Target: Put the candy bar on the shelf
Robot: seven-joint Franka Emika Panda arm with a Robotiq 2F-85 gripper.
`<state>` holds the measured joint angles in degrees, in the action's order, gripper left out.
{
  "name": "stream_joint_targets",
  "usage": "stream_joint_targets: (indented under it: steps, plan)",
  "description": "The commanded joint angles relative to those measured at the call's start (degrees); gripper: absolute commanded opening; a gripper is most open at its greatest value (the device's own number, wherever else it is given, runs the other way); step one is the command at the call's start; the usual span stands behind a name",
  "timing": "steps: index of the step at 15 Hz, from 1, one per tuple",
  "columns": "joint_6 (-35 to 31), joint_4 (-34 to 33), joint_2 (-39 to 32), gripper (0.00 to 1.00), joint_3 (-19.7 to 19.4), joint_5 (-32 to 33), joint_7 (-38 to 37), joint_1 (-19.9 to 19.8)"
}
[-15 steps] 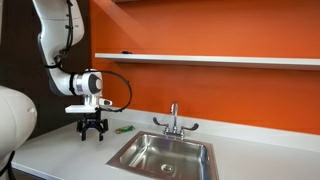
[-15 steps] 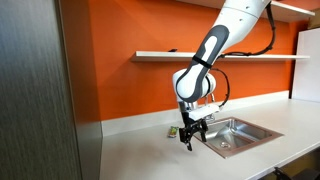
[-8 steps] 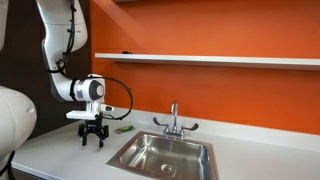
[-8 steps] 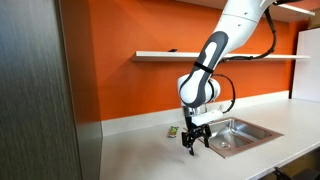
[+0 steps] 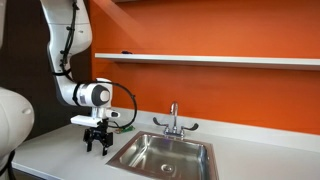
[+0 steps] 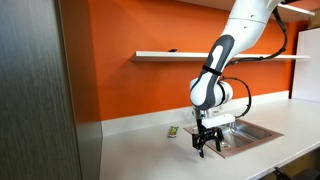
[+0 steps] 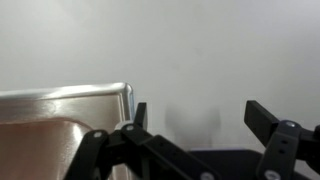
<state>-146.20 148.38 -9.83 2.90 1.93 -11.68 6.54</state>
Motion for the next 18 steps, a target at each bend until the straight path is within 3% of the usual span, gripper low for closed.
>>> stream_joint_targets:
  steps: [1, 7, 18]
  plan:
    - [-0.2, 3.0, 4.6, 1.0, -0.3, -0.7, 0.2, -0.8]
    - [1.4, 4.5, 10.3, 1.0, -0.5, 0.9, -2.6, -0.7]
    - [5.5, 8.5, 19.5, 1.0, -1.2, 0.2, -1.4, -3.4]
